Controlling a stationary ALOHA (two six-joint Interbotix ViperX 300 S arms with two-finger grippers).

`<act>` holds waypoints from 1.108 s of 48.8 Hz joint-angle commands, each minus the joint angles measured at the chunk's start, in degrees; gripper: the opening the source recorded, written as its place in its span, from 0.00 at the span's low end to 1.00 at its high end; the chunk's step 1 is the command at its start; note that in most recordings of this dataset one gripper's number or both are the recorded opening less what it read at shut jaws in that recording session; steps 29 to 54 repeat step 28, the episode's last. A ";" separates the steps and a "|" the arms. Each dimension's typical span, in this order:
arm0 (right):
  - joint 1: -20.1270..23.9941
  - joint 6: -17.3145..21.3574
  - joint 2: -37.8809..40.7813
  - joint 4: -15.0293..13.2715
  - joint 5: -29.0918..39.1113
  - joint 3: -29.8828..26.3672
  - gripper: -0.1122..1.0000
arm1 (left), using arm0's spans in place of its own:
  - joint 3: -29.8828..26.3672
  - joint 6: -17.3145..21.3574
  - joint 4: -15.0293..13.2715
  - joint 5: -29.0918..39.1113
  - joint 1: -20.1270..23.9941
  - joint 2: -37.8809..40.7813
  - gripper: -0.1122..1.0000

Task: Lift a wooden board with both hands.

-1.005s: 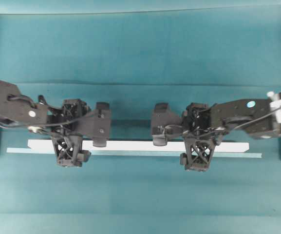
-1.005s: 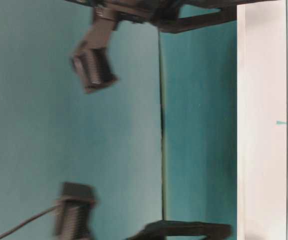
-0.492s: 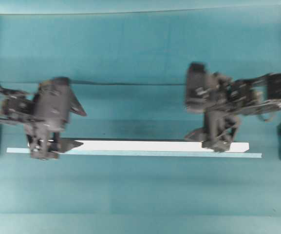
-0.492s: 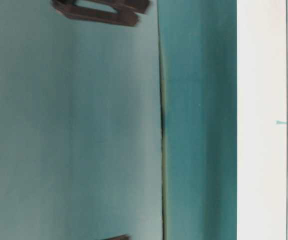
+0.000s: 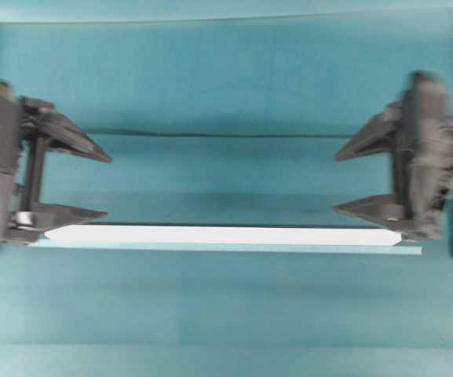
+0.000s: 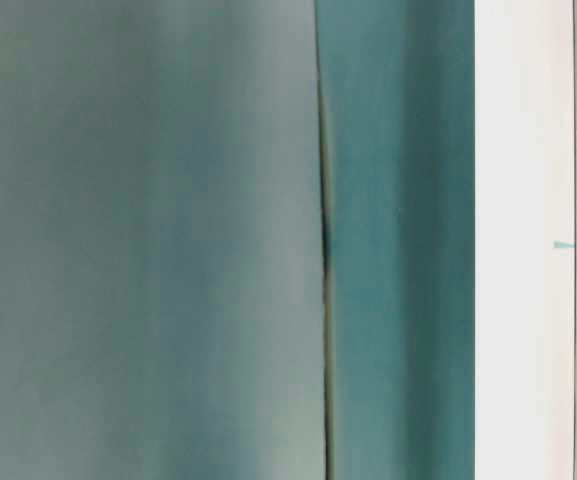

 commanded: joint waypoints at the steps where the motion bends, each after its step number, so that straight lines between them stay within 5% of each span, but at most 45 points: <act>1: 0.18 0.00 -2.90 -0.09 -0.79 0.18 0.95 | -0.97 -0.09 0.18 -1.32 -0.35 -1.76 0.96; 22: 0.18 0.09 -12.30 -0.09 -0.79 0.88 0.95 | -0.88 -0.18 0.18 -5.10 -0.70 -5.80 0.94; 54: 0.18 0.18 -12.92 -0.09 -0.70 1.23 0.95 | -0.79 -0.26 0.18 -5.45 -0.70 -6.42 0.94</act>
